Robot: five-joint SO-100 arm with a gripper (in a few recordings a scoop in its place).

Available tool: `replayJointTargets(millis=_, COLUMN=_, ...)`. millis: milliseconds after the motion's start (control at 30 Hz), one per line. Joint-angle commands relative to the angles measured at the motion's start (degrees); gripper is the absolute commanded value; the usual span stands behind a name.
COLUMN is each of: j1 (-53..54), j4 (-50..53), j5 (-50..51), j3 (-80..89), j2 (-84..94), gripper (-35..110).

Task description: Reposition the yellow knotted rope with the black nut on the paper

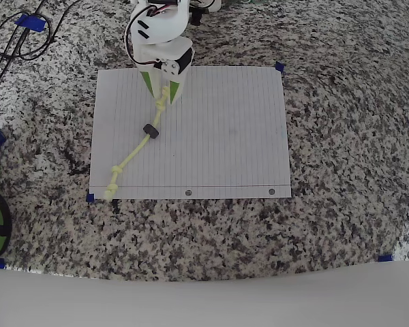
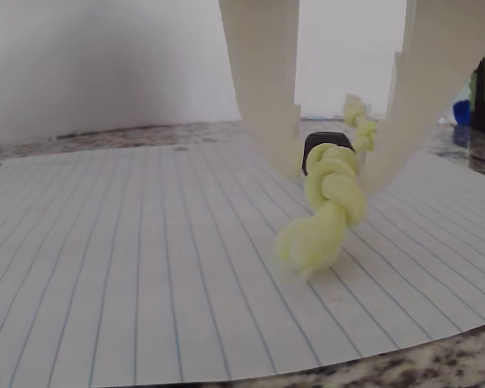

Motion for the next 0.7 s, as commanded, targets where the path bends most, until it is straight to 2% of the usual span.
replayJointTargets(millis=0, j1=1.2, j4=2.5, j5=0.2, j3=-0.4, j2=2.7, gripper=35)
replayJointTargets(millis=133, j1=1.3, j4=2.6, j5=-0.3, j3=0.4, j2=2.5, gripper=35)
replayJointTargets(millis=233, j1=0.2, j4=2.5, j5=-0.4, j3=1.1, j2=1.6, gripper=43)
replayJointTargets(millis=600, j1=-1.2, j4=2.4, j5=-0.4, j3=1.7, j2=1.5, gripper=41)
replayJointTargets(millis=667, j1=-1.1, j4=2.3, j5=-0.4, j3=1.8, j2=1.4, gripper=36)
